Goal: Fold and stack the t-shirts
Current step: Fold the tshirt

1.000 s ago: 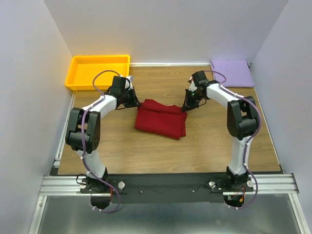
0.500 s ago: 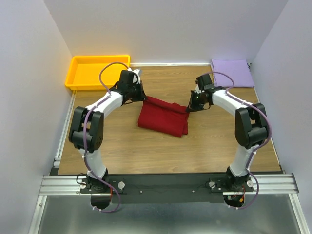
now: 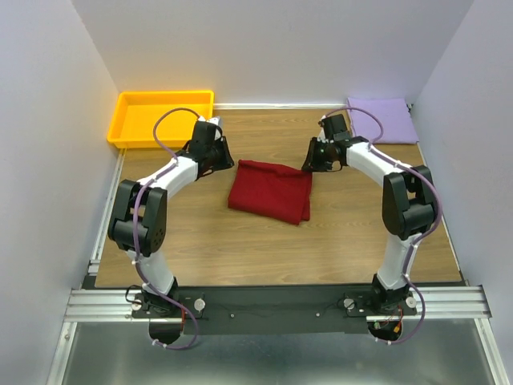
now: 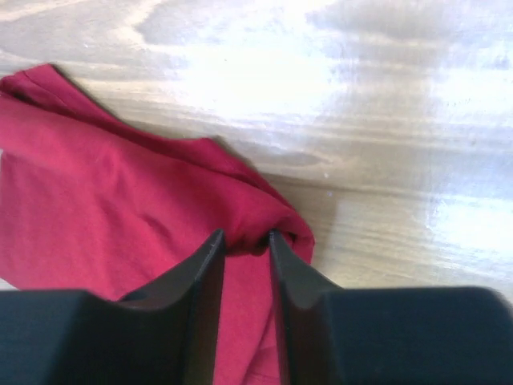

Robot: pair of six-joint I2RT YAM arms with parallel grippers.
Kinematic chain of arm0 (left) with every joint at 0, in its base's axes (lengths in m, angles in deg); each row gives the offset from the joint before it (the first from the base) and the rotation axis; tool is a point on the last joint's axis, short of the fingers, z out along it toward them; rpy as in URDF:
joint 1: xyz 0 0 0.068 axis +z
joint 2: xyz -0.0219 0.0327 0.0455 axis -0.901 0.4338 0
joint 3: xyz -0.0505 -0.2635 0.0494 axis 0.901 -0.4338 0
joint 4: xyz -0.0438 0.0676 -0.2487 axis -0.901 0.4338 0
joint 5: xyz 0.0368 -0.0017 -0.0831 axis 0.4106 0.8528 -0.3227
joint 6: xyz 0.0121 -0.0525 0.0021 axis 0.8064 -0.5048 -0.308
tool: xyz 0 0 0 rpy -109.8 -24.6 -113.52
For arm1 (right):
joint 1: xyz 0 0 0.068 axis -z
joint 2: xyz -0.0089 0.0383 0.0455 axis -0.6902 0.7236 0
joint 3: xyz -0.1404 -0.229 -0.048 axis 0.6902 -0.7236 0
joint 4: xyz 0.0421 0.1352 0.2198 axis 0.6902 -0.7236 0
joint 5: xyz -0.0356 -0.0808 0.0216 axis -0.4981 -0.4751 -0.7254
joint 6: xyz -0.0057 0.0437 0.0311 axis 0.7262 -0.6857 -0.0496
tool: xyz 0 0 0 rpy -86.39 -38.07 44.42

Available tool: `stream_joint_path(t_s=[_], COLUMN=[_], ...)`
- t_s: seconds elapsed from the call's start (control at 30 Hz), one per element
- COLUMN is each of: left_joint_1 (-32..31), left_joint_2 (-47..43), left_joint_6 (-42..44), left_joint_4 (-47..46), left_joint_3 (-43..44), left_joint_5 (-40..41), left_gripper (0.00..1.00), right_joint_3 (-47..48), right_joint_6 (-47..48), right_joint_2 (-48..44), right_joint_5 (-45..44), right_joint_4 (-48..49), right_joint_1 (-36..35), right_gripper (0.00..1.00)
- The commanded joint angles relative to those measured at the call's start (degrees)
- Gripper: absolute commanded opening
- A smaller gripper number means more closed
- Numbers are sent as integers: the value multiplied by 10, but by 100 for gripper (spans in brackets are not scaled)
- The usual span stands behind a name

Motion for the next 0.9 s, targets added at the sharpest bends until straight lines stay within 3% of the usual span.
stream_joint_path(t_s=[0.0,0.1,0.23,0.37,0.5,0.63,0.87], left_joint_1=[2,2,-11,-53,-73,-73,-43], left_joint_2=[-28,-75,-158,-185,-120,-23,164], left_joint_6=[-23,-49,-65,-54,-57,-57,-62], left_joint_4=[-42,-74,-137,-171,-205,-216,-193], left_joint_3=[-25,-72,-140,-181,-170,-111,77], left_joint_5=[25,24,0,-42,-91,-130,-150], left_gripper=[47,55,55,46,39,36,33], right_joint_3=[12,-7,-49,-130,-167,-169,-102], right_joint_6=[11,10,12,-12,-45,-63,-100], right_joint_2=[-13,-52,-107,-151,-116,-56,84], right_joint_5=[-3,-6,16,159,267,288,326], right_joint_4=[8,10,29,144,231,314,375], right_joint_1=[5,5,6,6,5,6,41], right_gripper=[38,43,44,44,44,44,44])
